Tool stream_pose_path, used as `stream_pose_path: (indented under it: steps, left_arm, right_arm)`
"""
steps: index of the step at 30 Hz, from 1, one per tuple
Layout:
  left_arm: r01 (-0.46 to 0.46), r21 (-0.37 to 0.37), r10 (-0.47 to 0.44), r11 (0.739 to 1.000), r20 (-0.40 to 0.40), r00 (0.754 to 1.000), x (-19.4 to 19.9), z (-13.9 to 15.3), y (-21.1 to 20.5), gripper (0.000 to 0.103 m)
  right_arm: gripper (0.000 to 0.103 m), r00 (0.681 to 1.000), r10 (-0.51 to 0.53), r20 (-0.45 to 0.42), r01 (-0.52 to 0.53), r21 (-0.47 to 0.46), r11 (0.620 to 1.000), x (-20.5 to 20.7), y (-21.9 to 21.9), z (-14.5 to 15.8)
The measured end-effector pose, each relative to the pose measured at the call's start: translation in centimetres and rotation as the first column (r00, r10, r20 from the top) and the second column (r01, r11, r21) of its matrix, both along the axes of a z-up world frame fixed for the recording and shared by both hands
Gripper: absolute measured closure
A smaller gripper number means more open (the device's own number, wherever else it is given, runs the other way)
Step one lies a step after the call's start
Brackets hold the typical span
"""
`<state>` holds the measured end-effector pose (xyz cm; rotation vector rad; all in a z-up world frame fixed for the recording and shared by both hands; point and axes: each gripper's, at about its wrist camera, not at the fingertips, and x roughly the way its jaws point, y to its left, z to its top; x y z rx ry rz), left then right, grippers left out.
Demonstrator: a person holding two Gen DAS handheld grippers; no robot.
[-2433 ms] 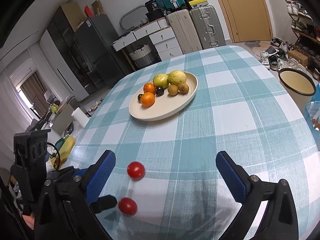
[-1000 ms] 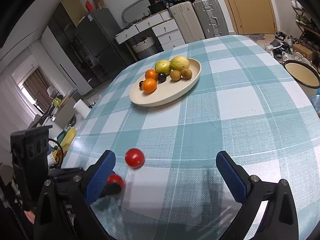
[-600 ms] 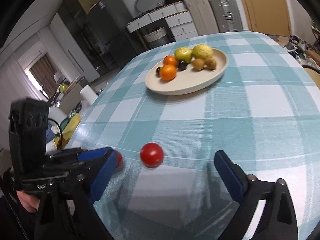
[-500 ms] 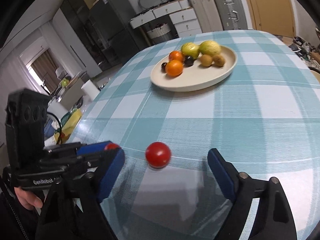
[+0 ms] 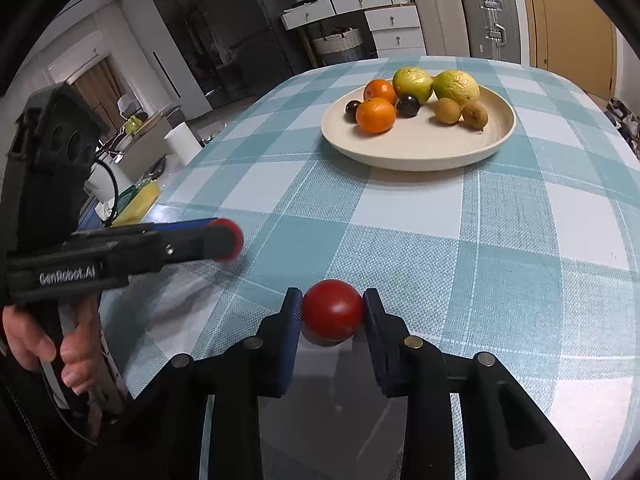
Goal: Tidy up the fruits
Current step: 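Grasp the other red cherry tomato with the right tool while the left tool holds its tomato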
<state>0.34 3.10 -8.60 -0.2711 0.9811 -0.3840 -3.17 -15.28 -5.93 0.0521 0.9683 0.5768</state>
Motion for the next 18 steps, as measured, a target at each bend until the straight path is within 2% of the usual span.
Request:
stream_pose_path:
  steps: [7, 18]
  left_arm:
    - [0.012, -0.014, -0.012, 1.0, 0.021, 1.0, 2.4, 1.0, -1.2, 0.075]
    - [0.026, -0.008, -0.025, 1.0, 0.044, 0.999, 8.2, 2.8, -3.6, 0.075]
  right_arm:
    - [0.072, 0.999, -0.033, 0.009, 0.032, 0.072, 0.997, 1.3, -1.6, 1.2]
    - [0.071, 0.994, -0.091, 0.062, 0.083, 0.117, 0.99, 5.4, -3.9, 3.4]
